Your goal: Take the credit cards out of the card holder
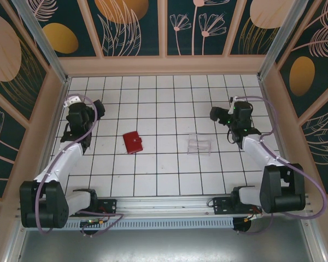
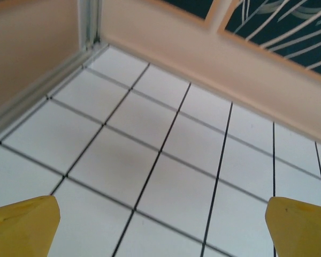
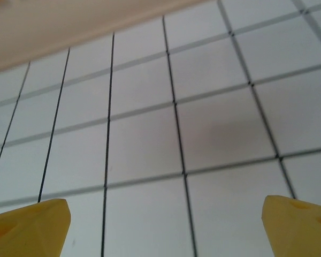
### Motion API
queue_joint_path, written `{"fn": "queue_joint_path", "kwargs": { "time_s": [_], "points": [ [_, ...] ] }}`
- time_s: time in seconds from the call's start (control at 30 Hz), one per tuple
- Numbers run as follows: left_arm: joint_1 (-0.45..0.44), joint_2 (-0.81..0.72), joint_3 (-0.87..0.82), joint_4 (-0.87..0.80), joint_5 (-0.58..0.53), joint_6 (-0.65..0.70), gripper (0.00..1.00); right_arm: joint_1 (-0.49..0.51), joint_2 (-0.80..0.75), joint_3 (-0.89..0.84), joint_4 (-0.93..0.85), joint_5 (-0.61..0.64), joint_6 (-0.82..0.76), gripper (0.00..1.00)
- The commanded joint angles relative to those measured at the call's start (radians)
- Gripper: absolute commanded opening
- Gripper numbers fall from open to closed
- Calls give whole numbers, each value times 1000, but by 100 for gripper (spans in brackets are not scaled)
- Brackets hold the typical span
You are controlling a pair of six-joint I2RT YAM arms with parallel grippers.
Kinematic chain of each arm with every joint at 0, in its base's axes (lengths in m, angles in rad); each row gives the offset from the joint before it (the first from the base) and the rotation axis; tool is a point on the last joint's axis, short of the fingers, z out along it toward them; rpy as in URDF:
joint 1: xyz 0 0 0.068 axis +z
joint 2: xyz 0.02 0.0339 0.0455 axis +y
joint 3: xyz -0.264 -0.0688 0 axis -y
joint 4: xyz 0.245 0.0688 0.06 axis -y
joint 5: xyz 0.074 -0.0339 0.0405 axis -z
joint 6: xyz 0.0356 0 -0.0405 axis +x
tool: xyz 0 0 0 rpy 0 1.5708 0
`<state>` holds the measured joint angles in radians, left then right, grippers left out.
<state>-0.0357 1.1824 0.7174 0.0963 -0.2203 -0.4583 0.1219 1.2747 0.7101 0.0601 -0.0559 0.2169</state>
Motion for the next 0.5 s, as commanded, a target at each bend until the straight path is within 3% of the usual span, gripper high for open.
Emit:
{"fn": "queue_joint_path", "kwargs": {
  "time_s": [0.0, 0.33, 0.47],
  "points": [
    [-3, -10, 67, -233, 65, -75, 99, 69, -32, 60, -281, 25, 62, 91],
    [-3, 33, 240, -434, 238, 71, 98, 183, -5, 179, -626, 67, 96, 68],
    [-3, 29, 212, -420, 226, 116, 99, 194, -2, 178, -677, 97, 116, 54]
  ]
}}
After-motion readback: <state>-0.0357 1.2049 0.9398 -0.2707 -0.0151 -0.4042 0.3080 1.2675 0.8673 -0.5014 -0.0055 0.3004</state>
